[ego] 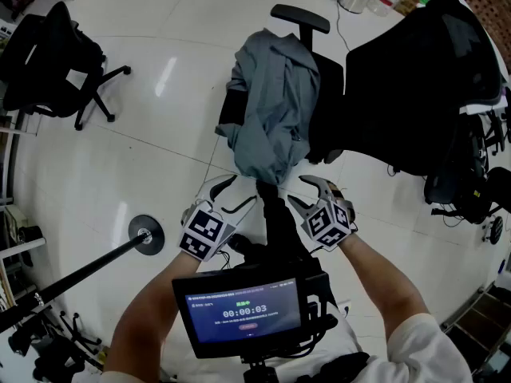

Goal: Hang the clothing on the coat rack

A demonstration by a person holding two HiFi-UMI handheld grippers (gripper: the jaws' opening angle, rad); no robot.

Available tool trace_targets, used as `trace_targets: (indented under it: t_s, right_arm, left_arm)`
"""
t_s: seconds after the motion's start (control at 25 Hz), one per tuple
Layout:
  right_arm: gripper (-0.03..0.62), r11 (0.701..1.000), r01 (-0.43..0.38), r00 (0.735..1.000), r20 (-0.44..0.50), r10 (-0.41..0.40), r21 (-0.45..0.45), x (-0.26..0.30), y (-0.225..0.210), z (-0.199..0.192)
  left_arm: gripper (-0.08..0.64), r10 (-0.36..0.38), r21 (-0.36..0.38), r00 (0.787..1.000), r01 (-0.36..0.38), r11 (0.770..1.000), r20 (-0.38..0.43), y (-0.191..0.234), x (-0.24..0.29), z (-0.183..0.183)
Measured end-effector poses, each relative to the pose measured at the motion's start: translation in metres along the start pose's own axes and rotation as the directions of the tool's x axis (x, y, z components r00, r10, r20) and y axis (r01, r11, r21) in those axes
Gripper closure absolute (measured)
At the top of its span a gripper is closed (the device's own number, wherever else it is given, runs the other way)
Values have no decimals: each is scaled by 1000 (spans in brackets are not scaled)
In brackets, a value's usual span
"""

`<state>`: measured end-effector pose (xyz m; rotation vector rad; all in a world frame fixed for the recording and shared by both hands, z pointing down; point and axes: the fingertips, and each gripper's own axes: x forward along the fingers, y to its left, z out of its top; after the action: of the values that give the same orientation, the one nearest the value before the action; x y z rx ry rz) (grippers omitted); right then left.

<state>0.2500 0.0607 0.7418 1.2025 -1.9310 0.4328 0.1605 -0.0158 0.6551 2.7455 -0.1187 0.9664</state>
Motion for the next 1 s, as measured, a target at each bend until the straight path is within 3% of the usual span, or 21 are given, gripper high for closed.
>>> trace_targets:
  t_s: [0.24,0.32,0.4,0.56,0.76,0.88,1.0]
  right_arm:
    - [345,991,-33,998,-54,26,-131,26,-18,-12]
    - [324,986,-43,997,-65,33,-159,35,-22,-14]
    - [302,981,-53,996,-83,38,-185,43,-27,-19]
    - [302,967,-72,991,-126,42,-242,56,-35,-28]
    - [301,961,-85,988,-148,47,-262,66,-47,-31]
    - [302,961,-82,987,-158,41,-262,71,-52,-33]
    - [301,965,-73,986,-161,33,-251,76,-54,-34]
  left_arm:
    - [269,7,182,996,9,983,-86,19,43,5]
    - [263,-5,251,990,41,967,-142,18,56,-1]
    - [253,-22,343,977,95,934,-210,13,69,-12]
    - [230,-14,527,950,186,829,-313,4,87,-32]
    - [181,34,674,944,208,709,-327,3,109,-36]
    - [166,56,765,941,236,600,-335,-1,123,-39]
    - [150,102,844,933,260,470,-345,0,136,-49]
